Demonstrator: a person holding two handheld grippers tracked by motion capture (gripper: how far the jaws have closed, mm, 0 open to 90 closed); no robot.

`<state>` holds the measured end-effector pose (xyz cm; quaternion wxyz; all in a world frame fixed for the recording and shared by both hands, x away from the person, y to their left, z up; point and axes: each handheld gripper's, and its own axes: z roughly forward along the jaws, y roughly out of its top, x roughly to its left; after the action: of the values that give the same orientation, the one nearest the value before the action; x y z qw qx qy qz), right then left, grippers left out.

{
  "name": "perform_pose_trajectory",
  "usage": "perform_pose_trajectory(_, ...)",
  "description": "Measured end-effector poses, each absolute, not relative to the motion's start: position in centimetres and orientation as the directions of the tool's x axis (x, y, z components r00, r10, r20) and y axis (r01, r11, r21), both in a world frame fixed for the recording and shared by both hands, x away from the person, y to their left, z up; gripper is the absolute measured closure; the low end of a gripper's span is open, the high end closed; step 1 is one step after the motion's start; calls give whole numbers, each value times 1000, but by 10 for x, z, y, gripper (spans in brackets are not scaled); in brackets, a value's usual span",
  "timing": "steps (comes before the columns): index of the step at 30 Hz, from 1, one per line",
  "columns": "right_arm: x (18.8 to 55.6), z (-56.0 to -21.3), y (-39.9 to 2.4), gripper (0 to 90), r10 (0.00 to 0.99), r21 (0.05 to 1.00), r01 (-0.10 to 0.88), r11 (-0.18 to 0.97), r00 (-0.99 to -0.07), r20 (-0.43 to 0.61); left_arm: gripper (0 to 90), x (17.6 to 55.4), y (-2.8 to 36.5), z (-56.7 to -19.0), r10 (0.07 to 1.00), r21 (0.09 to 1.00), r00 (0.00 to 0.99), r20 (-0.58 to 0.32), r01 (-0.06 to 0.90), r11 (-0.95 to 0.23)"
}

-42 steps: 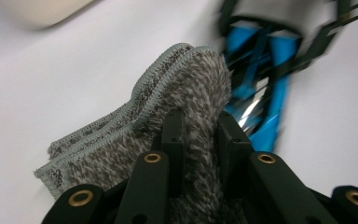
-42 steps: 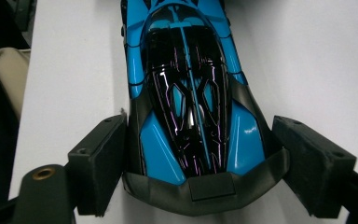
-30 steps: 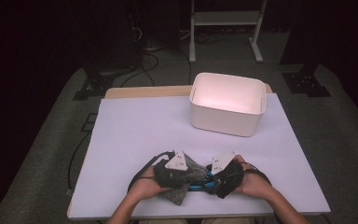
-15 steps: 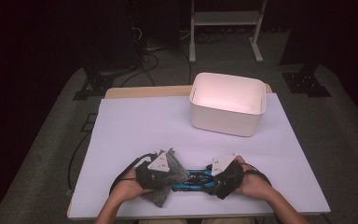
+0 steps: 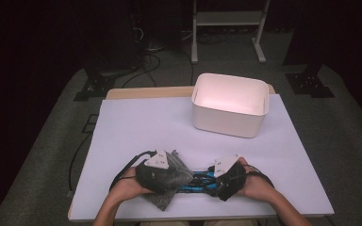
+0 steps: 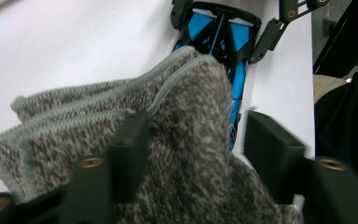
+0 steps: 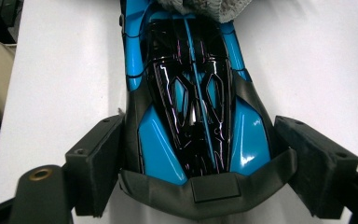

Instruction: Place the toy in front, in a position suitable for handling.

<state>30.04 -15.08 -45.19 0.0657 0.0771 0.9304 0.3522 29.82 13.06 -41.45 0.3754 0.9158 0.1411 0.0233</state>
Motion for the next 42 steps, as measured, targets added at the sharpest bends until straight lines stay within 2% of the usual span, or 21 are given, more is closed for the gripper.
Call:
perform_pose_trajectory(4,301,-453,-151,185,189,665,100,740,-980,-64,684,300,122,-423,239,670,969,-65,220,-709)
perform_pose_trajectory(6,302,-454,-150,185,190,665,104,739,-980,-57,728,299,117,-421,224,670,973,-47,197,-715)
perform_pose_trajectory(12,304,-456,-150,189,194,673,125,729,-981,-28,737,291,91,-416,154,661,988,11,108,-742)
perform_pose_trajectory(18,303,-456,-150,193,195,675,127,727,-980,-25,737,294,101,-419,155,668,988,-4,118,-734)
perform_pose_trajectory(23,304,-457,-151,194,191,680,122,723,-981,-26,736,298,122,-421,211,646,977,9,155,-747)
perform_pose_trajectory(27,305,-458,-152,194,187,686,125,717,-982,-16,737,300,135,-427,239,670,971,-28,196,-716)
perform_pose_trajectory(32,306,-459,-153,195,189,690,133,711,-982,-5,737,299,125,-424,209,669,978,-14,165,-725)
perform_pose_trajectory(37,305,-460,-153,196,191,694,137,706,-982,0,731,292,103,-420,133,689,991,-13,105,-717)
perform_pose_trajectory(42,305,-460,-153,197,190,696,135,705,-982,-2,729,294,106,-422,135,688,991,-23,113,-717)
